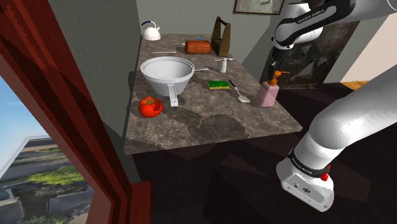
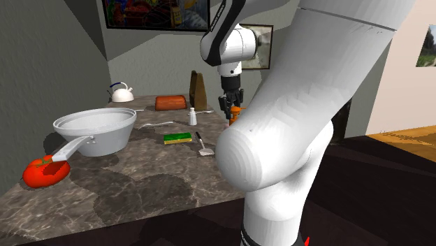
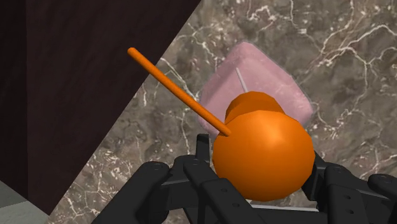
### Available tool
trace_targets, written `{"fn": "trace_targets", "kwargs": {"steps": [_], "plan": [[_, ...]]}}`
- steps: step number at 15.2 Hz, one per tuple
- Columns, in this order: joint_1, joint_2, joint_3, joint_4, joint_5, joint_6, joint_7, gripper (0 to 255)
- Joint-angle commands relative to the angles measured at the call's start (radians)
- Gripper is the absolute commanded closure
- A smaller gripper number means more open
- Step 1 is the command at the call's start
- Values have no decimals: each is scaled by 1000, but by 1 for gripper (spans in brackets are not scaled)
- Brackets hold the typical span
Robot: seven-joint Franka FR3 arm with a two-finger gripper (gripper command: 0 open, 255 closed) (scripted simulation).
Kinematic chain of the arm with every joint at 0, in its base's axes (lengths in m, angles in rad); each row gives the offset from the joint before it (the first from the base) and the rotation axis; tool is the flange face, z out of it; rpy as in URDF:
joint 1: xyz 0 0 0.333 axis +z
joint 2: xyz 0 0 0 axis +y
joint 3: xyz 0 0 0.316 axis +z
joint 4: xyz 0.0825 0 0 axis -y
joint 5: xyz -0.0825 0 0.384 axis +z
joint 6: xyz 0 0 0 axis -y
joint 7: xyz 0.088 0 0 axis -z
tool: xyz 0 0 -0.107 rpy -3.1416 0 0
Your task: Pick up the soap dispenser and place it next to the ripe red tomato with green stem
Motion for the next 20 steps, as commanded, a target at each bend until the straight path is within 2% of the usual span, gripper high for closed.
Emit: {"fn": "trace_targets", "kwargs": {"steps": [1, 20], "plan": [[0, -8, 3, 7, 0, -15, 0, 255], [6, -93, 55, 196, 21, -288, -20, 255]]}}
